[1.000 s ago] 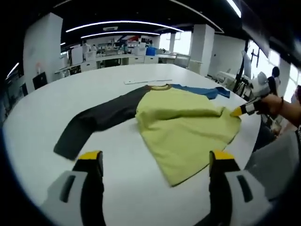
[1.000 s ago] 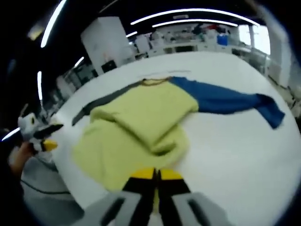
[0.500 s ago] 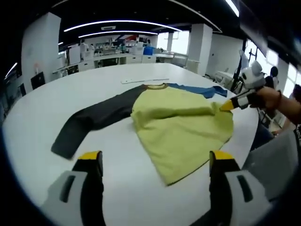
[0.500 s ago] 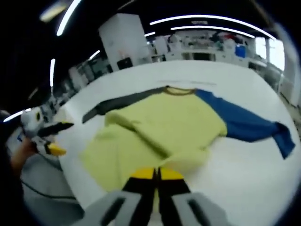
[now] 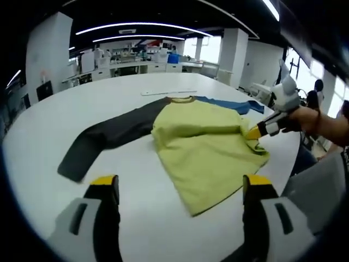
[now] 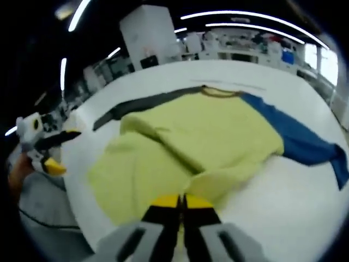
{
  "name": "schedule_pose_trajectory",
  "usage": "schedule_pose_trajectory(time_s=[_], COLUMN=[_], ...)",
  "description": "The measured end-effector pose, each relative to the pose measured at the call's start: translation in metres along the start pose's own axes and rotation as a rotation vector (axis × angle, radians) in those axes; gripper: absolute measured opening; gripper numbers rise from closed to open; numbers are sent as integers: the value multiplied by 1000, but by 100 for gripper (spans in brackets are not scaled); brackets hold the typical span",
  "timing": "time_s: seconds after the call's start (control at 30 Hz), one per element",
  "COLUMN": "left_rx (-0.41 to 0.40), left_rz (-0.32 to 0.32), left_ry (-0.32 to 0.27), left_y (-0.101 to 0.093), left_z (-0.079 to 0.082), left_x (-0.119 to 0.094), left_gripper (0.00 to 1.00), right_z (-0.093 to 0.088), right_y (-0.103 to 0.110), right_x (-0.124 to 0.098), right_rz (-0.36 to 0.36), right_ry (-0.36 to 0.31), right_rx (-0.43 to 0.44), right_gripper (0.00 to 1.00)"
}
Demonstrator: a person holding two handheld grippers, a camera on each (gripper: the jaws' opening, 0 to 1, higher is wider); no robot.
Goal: Fold the garment on the visible template until the final outline fits inside the template.
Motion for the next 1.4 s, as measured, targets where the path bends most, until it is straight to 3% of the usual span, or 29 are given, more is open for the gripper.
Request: schedule_pose_trajectory(time_s=[0.27,0.43,0.67,0.83,1.03,1.4], left_rx=[-9,-6,0,-11,-46,-66], left_rz=[-6,-9,-14,-13,16,48], left_ry=[6,10,9,26,16,81], left_y=[7,3,-3,2,9,1], left_z=[-6,-6,-3,-9,-11,-23], left_x=[0,0,0,2,2,12], left_gripper=[91,92,91,89,81,62], right_z=[-5,4,-2,-14,-18,-25], right_y=[1,9,4,-4,-14,-4], right_x=[3,-14,-30,-37,-33,-18], right_rz=[22,68,52,13,-51,-89], right_ry=[14,-36,-21,4,-11,7], right_rx=[-19,12,11,20,112,112], right_gripper=[1,20,26,25,24,13])
Point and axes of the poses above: the point that each gripper's makers call its tool centre point, and the gripper's own axes: x roughly forward along the fingers, y roughly to its left, z roughly out of its top, the point moved 3 cm from there along -x, roughly backward along the fingers, and after that the axes turned 9 degrees about -z, right-handed, at the moved point
